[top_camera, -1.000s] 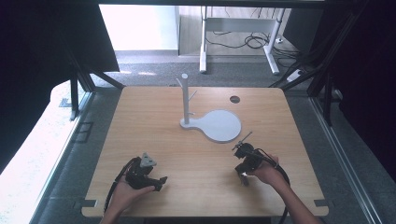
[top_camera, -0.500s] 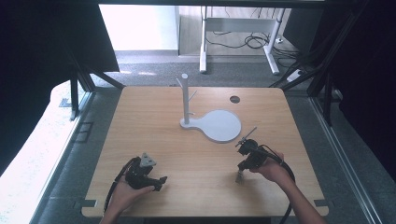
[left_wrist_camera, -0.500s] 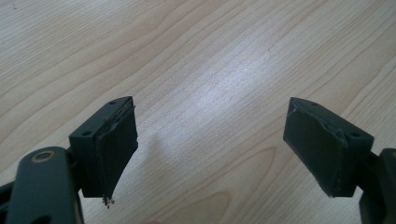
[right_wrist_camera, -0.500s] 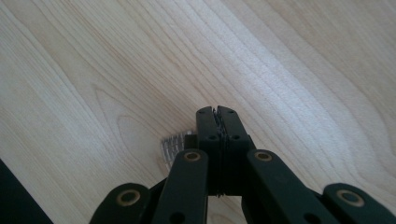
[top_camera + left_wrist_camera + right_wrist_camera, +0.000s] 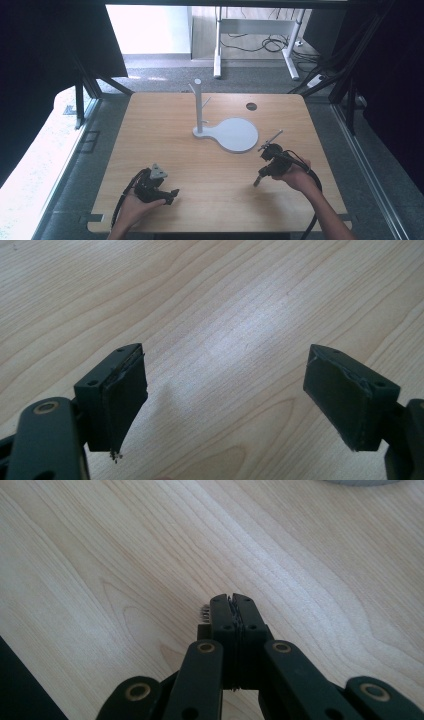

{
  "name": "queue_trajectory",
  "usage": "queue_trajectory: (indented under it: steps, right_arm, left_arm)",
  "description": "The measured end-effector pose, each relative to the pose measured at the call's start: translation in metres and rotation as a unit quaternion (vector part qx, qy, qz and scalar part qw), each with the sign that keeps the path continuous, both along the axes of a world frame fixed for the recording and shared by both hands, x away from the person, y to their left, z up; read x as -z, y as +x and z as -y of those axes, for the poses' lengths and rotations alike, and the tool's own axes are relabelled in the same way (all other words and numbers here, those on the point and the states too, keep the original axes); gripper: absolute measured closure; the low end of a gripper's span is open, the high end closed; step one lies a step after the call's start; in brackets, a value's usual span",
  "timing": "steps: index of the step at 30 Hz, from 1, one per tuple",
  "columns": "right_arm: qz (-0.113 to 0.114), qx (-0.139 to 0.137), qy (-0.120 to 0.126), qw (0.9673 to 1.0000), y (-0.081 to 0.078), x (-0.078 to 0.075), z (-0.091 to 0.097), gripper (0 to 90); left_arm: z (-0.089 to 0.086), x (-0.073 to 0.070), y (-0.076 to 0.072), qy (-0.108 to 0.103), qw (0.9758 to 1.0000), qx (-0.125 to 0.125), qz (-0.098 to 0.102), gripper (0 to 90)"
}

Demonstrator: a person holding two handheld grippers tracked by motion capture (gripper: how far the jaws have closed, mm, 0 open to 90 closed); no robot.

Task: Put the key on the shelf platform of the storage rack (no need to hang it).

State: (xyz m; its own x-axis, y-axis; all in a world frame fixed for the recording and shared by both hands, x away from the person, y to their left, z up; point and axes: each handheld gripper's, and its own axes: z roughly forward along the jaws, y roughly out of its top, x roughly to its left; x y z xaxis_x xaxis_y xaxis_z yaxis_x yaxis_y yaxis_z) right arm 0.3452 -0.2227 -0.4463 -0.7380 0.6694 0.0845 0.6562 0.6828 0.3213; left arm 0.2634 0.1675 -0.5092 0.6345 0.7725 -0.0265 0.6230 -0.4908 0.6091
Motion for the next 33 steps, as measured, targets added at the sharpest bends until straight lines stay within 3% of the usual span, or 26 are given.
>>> queue_trajectory:
  steps: [17, 33]
  right_arm:
    - [0.016, -0.003, -0.010, 0.9998, 0.005, -0.028, 0.005, 90.0]
    - [0.008, 0.001, -0.009, 0.9999, 0.024, -0.034, 0.003, 90.0]
  left_arm:
    - [0.001, 0.000, 0.000, -0.001, 1.0000, 0.001, -0.001, 17.9]
    - [0.000, 0.000, 0.000, 0.000, 1.0000, 0.000, 0.000, 17.9]
